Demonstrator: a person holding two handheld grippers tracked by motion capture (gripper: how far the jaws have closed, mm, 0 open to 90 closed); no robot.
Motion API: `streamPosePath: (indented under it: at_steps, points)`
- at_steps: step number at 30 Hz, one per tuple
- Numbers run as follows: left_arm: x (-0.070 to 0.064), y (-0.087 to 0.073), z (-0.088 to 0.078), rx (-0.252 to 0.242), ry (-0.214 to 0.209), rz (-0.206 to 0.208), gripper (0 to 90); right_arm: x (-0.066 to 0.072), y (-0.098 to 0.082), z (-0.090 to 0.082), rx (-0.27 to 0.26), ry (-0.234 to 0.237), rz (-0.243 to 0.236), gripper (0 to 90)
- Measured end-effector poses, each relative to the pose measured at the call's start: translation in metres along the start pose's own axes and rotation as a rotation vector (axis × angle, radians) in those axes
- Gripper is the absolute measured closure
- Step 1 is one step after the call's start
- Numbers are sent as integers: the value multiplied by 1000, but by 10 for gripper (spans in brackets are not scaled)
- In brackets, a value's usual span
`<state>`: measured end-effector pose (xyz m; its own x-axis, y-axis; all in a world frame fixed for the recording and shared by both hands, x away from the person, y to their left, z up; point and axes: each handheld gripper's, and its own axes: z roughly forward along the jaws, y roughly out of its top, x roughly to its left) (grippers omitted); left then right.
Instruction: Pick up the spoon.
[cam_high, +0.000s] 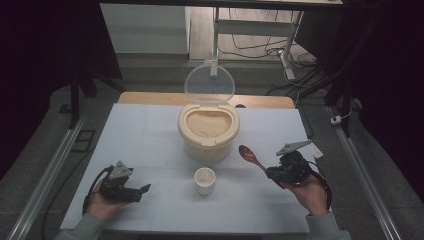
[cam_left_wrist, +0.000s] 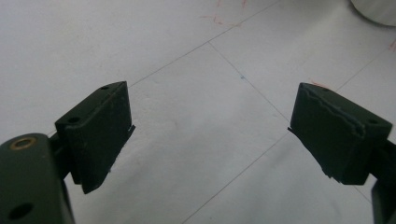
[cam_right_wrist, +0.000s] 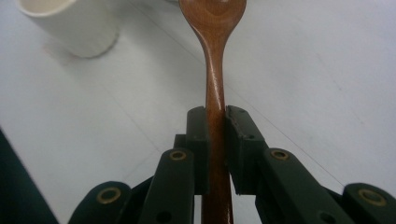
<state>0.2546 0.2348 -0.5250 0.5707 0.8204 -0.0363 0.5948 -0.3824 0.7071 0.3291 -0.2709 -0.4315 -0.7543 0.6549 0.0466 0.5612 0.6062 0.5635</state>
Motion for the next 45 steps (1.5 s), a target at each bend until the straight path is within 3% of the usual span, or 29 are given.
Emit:
streamPosePath:
  at_steps: [14,33,45]
  points:
    - [0,0,0,2,1,0,127,19,12,0,-44,121,-55,798]
    - [0,0,2,10,-3,3,127,36,22,6,-68,205,-119,798]
    - [0,0,3,16,-7,8,127,53,43,16,-81,258,-170,798]
